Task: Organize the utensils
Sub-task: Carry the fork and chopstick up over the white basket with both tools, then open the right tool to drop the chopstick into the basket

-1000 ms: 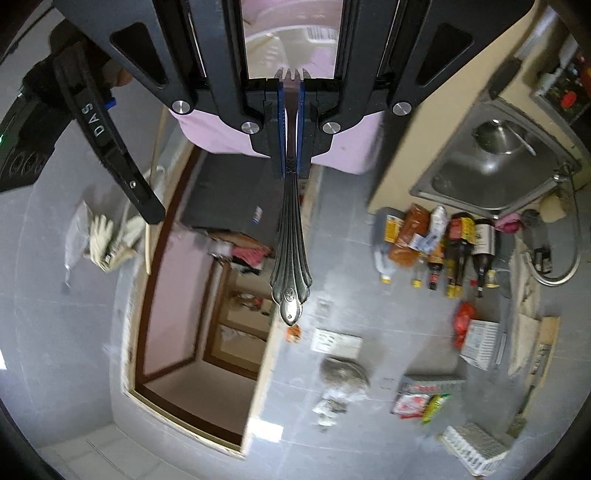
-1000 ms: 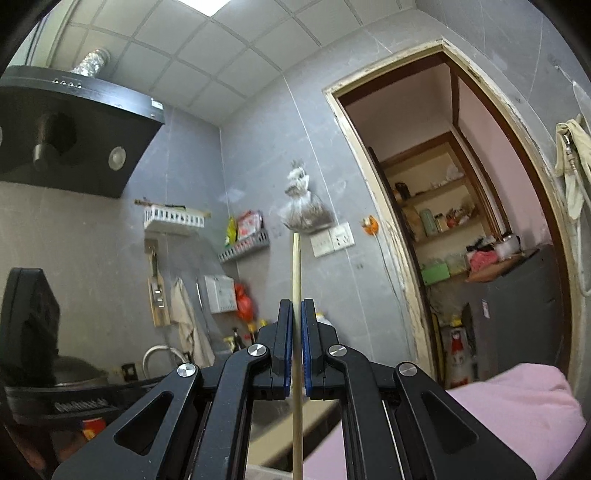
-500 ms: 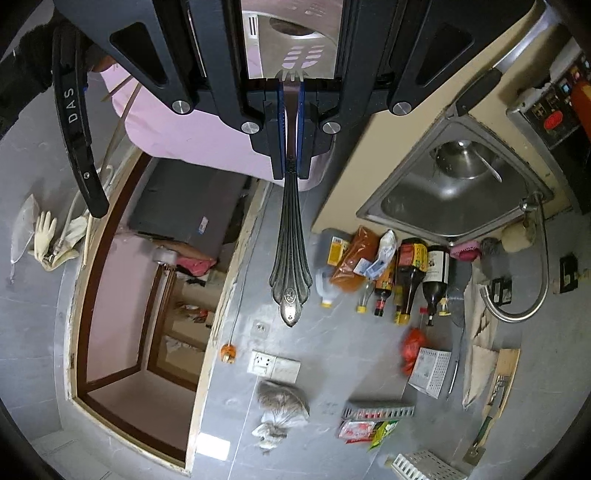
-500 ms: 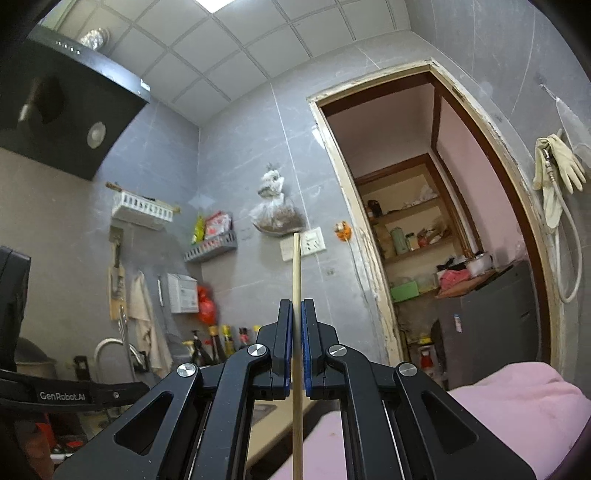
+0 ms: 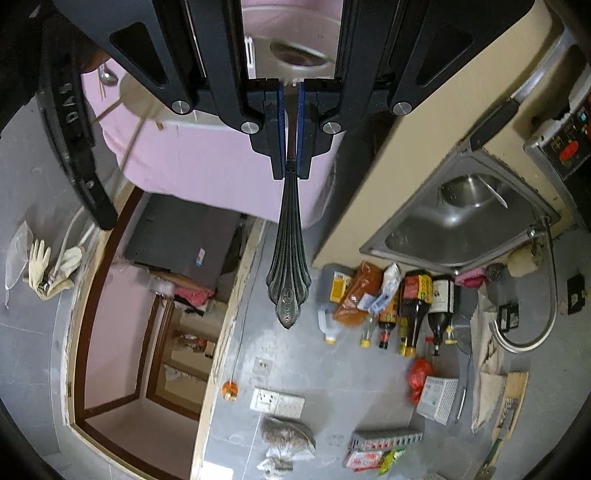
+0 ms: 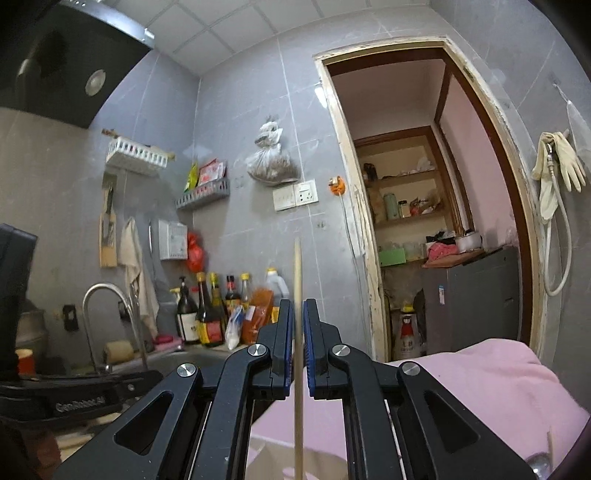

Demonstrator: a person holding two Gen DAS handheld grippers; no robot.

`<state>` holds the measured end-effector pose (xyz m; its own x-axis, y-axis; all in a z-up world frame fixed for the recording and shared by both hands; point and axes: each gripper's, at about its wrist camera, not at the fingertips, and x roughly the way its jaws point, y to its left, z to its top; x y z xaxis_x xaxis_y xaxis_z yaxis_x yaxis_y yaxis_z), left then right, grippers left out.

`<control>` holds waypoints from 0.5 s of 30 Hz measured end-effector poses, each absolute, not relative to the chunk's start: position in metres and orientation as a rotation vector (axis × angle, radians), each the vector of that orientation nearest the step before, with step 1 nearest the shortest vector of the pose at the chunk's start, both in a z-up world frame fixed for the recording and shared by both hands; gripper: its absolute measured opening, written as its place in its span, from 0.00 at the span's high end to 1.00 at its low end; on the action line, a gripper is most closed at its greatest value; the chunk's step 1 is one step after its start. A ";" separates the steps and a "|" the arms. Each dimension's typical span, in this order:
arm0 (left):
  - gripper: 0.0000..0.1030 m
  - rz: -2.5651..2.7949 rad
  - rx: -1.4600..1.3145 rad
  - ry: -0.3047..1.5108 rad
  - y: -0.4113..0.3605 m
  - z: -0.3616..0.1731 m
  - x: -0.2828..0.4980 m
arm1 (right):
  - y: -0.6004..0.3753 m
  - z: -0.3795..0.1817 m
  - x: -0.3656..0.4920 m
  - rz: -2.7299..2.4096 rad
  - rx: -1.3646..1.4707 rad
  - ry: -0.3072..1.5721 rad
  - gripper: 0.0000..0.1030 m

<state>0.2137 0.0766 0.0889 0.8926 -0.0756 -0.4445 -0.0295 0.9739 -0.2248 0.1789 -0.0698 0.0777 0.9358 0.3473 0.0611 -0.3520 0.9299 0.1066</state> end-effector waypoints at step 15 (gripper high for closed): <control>0.68 -0.085 -0.242 0.367 0.074 0.102 0.190 | -0.093 0.080 0.155 0.426 0.089 0.015 0.79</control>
<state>0.1897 0.0740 0.1024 0.9301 -0.1257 -0.3451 0.0384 0.9678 -0.2489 0.1552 -0.0926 0.0798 0.9105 0.4134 0.0036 -0.4121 0.9068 0.0891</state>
